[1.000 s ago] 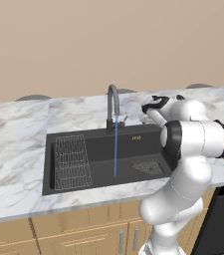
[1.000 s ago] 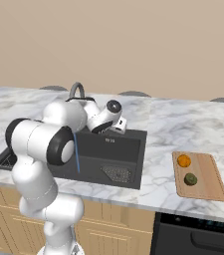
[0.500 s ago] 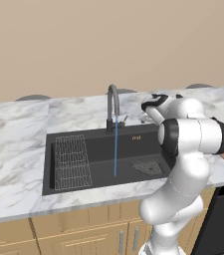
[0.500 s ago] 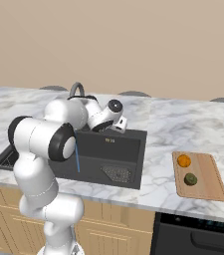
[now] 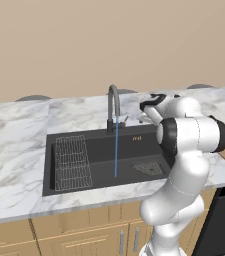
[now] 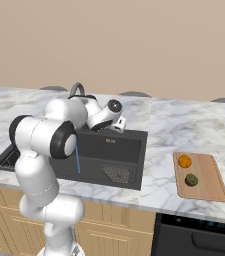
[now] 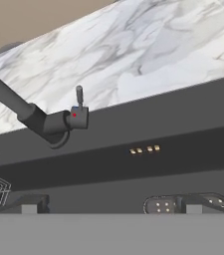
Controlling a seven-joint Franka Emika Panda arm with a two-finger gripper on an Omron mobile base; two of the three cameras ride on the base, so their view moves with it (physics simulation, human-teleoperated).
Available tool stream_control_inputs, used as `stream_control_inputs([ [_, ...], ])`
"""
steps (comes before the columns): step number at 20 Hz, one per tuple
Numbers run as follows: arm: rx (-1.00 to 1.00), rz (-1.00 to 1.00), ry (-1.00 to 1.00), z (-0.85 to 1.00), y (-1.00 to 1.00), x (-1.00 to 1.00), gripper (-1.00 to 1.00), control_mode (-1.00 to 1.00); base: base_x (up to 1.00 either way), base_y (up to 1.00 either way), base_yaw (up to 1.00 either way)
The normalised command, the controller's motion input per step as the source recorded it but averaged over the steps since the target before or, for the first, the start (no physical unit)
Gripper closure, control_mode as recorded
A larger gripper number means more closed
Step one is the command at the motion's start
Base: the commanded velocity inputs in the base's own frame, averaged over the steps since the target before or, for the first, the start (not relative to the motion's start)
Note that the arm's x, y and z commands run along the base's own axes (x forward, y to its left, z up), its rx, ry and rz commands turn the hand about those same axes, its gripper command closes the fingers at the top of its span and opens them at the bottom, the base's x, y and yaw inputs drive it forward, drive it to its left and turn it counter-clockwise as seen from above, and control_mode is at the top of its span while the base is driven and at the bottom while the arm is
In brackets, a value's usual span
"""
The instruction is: Pick the orange, kiwi from the sink and place them on the cutting board to airdry. Then turn off the sink faucet.
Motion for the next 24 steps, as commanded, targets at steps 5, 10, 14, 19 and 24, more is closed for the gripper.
stream_control_inputs([
  [5,0.01,0.00,0.00,-0.01,0.10,0.14,1.00,-1.00,0.00,0.00,0.00],
  [10,0.01,0.00,0.00,-0.04,0.11,0.12,1.00,-1.00,0.00,0.00,0.00],
  [14,0.02,0.00,0.00,-0.03,0.07,0.10,1.00,-1.00,0.00,0.00,0.00],
  [19,0.05,0.00,0.00,-0.04,0.02,0.17,1.00,-1.00,0.00,0.00,0.00],
  [24,0.06,0.00,0.00,-0.05,0.00,0.16,1.00,-1.00,0.00,0.00,0.00],
])
